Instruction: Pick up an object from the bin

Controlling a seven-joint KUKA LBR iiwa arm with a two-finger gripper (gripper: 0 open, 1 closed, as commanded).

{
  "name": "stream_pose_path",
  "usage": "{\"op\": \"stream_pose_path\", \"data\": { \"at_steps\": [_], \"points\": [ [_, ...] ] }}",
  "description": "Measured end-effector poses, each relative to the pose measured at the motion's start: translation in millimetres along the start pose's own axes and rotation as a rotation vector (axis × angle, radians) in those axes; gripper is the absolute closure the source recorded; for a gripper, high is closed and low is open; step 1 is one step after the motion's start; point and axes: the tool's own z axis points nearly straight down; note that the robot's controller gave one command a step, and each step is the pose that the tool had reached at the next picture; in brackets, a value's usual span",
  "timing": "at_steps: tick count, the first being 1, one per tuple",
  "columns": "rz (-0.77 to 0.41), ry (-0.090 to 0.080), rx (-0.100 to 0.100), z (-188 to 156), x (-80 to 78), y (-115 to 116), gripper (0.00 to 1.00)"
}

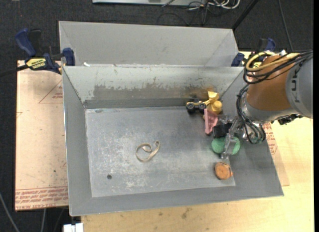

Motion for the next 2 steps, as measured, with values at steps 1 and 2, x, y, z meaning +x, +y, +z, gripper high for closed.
{"op": "stream_pose_path", "data": {
  "at_steps": [1, 2],
  "points": [
    [-0.015, 0.000, 0.000, -1.0, -0.3, -0.1, 1.00],
    [-0.014, 0.003, 0.000, -3.8, 0.6, 0.1, 1.00]
  ]
}}
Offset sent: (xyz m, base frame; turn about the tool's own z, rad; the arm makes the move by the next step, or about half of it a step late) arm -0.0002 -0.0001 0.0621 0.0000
